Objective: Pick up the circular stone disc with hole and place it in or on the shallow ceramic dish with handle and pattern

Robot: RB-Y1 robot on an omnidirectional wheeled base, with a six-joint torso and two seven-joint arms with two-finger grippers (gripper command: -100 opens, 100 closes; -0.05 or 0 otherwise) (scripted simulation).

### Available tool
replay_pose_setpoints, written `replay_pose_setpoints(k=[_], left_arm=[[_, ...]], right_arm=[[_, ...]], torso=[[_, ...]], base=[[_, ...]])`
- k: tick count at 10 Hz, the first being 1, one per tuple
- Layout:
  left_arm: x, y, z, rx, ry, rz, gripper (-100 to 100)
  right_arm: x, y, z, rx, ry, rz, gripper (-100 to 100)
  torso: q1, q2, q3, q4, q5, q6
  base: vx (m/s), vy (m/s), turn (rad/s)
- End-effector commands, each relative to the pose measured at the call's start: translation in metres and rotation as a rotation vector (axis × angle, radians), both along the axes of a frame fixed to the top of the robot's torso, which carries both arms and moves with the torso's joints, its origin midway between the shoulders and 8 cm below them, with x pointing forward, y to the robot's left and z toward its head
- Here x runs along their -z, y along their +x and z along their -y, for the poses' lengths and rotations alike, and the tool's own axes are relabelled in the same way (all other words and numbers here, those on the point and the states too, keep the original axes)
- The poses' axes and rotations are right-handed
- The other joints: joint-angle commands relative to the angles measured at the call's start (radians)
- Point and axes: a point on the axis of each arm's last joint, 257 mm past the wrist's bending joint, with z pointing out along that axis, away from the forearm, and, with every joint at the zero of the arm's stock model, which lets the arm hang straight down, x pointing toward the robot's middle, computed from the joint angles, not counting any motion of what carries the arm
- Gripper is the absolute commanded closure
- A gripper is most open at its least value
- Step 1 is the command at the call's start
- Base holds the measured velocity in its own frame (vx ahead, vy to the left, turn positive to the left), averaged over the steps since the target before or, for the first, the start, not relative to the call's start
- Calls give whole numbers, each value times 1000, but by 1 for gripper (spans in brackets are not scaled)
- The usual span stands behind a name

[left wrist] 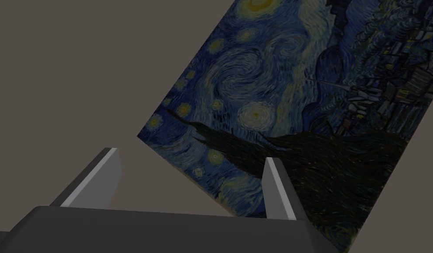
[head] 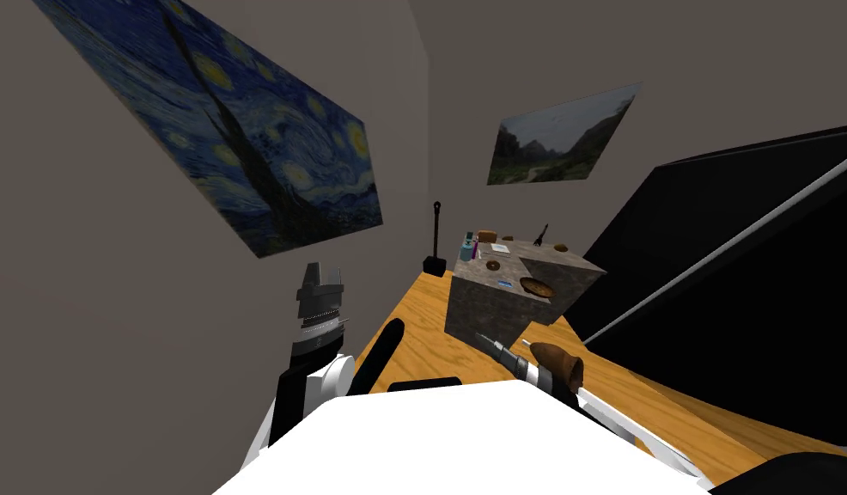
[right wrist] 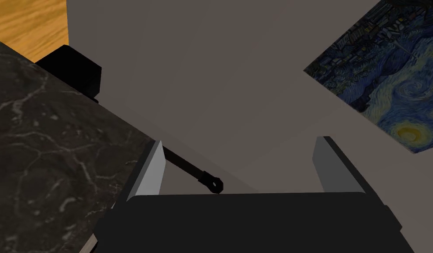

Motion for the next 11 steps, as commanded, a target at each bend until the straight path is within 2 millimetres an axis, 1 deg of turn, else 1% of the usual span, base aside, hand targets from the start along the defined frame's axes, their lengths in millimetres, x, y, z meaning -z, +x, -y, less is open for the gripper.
replay_pose_setpoints(k=[1,2,3,4,5,6,7,8,9,10,11], left_arm=[[0,0,0,0,0,0,0],[0,0,0,0,0,0,0],[0,0,0,0,0,0,0],[0,0,0,0,0,0,0],[0,0,0,0,0,0,0],[0,0,0,0,0,0,0],[0,0,0,0,0,0,0],[0,0,0,0,0,0,0],[0,0,0,0,0,0,0],[0,0,0,0,0,0,0],[0,0,0,0,0,0,0]], right_arm=[[7,-6,7,-28,-49,-19,-100],[26,-18,20,-53,-101,-52,-100],[26,-20,26,-66,-124,-57,-100],[42,-33,41,-93,-183,-91,-100],[42,-34,47,-104,-204,-95,-100],[56,-46,64,-129,-260,-125,-100],[55,-47,71,-139,-281,-130,-100],[66,-58,88,-166,-336,-155,-100],[65,-59,99,-176,-367,-164,-100],[73,-69,120,-201,-427,-188,-100],[72,-69,129,-209,-452,-195,-100]], torso=[[0,0,0,0,0,0],[0,0,0,0,0,0],[0,-1,-1,0,0,0],[-1,-2,-1,0,0,0],[-1,-2,-1,0,0,0],[-1,-3,-2,-1,0,0],[-2,-4,-2,-1,0,0],[-2,-4,-2,-1,0,0],[-2,-5,-3,-1,0,0],[-2,-4,-2,-1,0,1],[-2,-5,-3,-1,-1,0]], base=[[4,25,71],[17,30,170],[23,17,87],[39,13,154],[39,8,91],[61,8,174],[53,0,83],[61,1,184],[56,-4,86],[72,-5,133],[63,-12,102]])
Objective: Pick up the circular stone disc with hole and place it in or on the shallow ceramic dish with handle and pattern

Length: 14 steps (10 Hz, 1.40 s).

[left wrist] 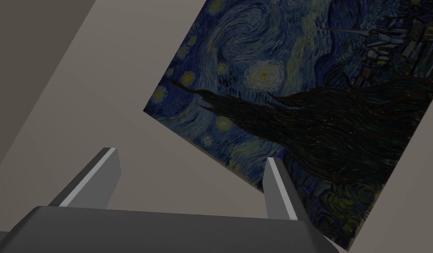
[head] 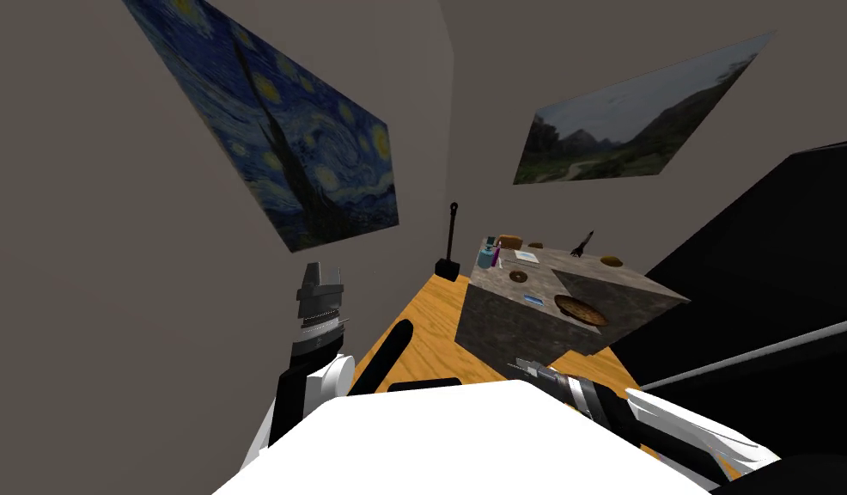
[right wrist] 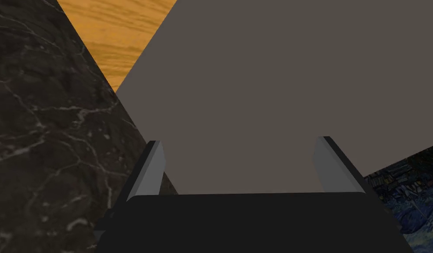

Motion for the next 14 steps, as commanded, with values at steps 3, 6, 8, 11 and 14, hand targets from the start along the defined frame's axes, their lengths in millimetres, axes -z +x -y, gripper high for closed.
replay_pose_setpoints(k=[3,6,8,11,14], left_arm=[[0,0,0,0,0,0,0],[0,0,0,0,0,0,0],[0,0,0,0,0,0,0],[0,0,0,0,0,0,0],[0,0,0,0,0,0,0]], right_arm=[[-1,-12,40,-46,-114,-35,-100],[-3,-24,100,-95,-264,-76,-100],[-9,-22,110,-110,-294,-81,-100],[-27,-27,171,-159,-448,-115,-100],[-48,-26,208,-197,-549,-134,-100]], torso=[[1,1,1,0,0,-1],[0,-1,0,0,0,0],[-1,-1,-1,0,0,0],[-1,0,0,0,0,0],[-1,-3,-2,-1,0,0]], base=[[40,-5,90],[82,-21,124],[52,-26,49],[72,-35,128],[97,-43,84]])
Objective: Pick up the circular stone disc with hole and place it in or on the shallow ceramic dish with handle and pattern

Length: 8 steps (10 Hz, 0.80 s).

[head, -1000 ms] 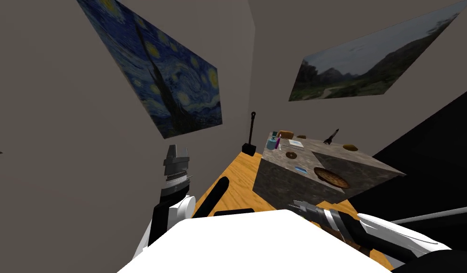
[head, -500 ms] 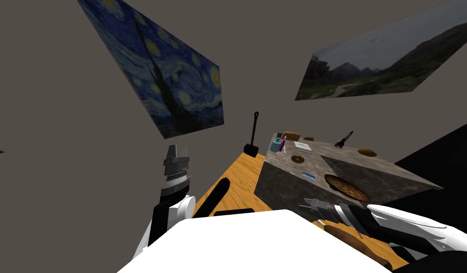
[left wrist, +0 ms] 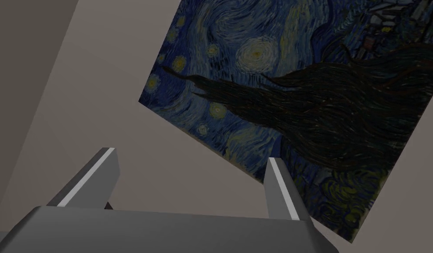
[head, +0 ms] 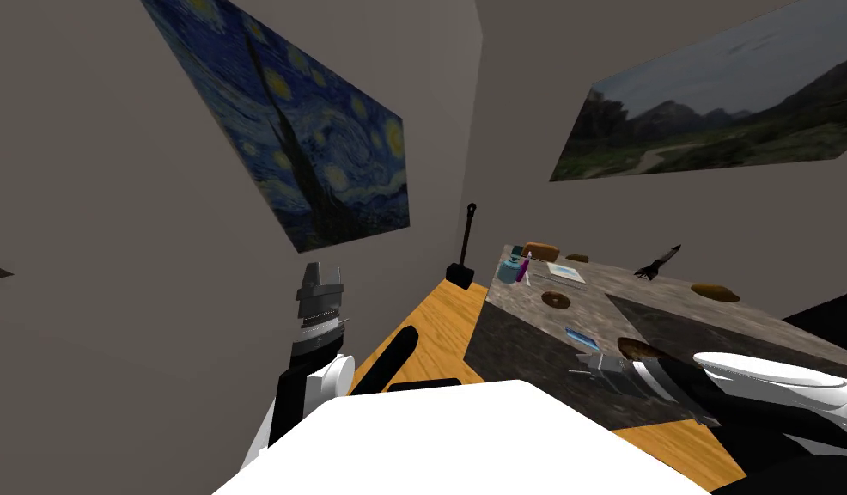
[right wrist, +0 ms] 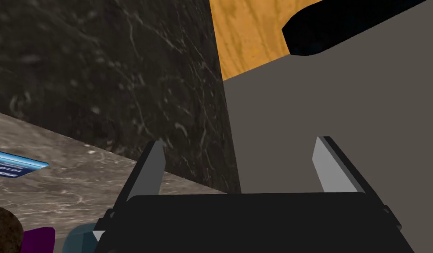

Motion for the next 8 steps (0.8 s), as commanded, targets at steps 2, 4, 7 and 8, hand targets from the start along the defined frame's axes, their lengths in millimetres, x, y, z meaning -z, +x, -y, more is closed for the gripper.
replay_pose_setpoints(k=[2,4,7,8], left_arm=[[0,0,0,0,0,0,0],[0,0,0,0,0,0,0],[0,0,0,0,0,0,0],[0,0,0,0,0,0,0]], right_arm=[[-20,0,34,-36,-94,-19,-100],[-47,-2,73,-82,-205,-46,-100],[-81,-1,107,-138,-316,-78,-100],[-90,-3,116,-159,-346,-94,-100]], torso=[[-1,0,0,0,0,0],[0,-1,-1,0,0,0],[-1,-2,-1,0,0,0],[-2,-3,-2,-1,0,-1]], base=[[89,-60,104],[137,-74,127],[119,-81,111],[183,-145,121]])
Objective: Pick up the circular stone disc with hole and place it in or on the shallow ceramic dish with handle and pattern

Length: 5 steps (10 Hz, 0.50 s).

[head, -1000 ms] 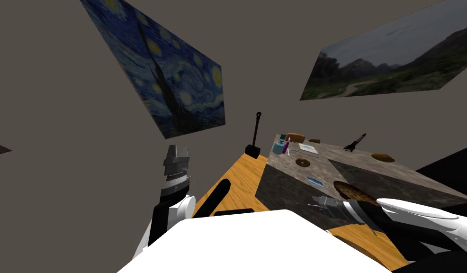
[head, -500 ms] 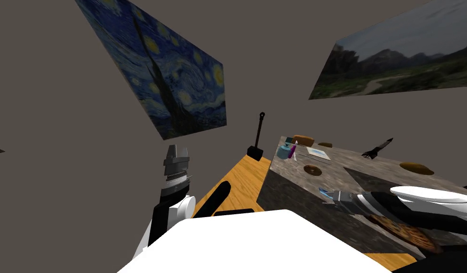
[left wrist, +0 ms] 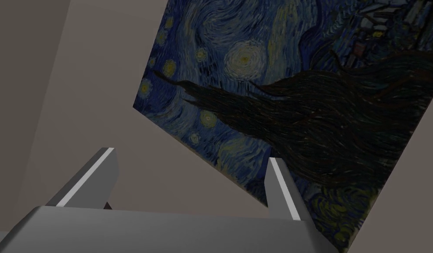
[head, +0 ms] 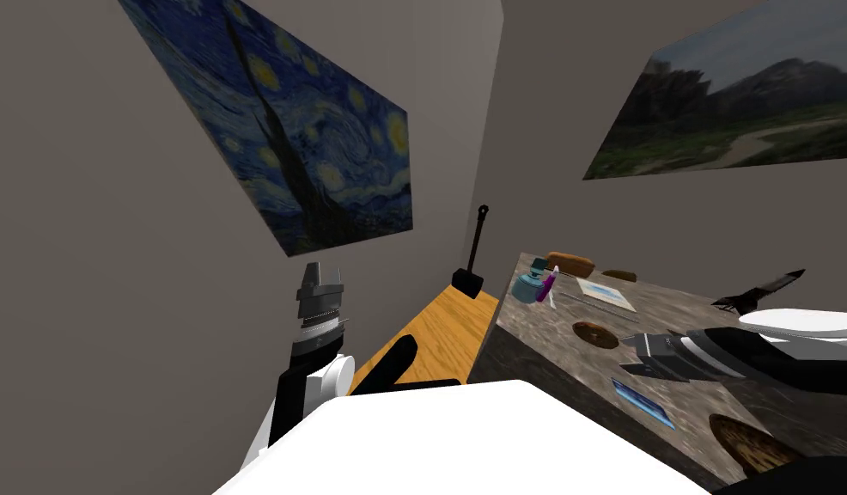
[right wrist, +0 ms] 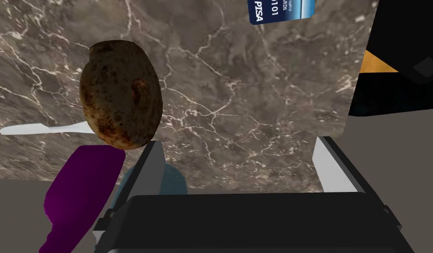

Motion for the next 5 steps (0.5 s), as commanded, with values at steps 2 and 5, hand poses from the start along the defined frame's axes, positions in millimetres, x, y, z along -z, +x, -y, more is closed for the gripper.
replay_pose_setpoints(k=[2,5], left_arm=[[0,0,0,0,0,0,0],[0,0,0,0,0,0,0]], right_arm=[[-6,-14,13,-42,-48,-49,-100],[21,-52,-3,-63,4,-124,-100]], torso=[[-3,-2,-1,-1,-1,0],[2,4,2,1,-1,1]], base=[[212,-181,118],[115,-115,86]])
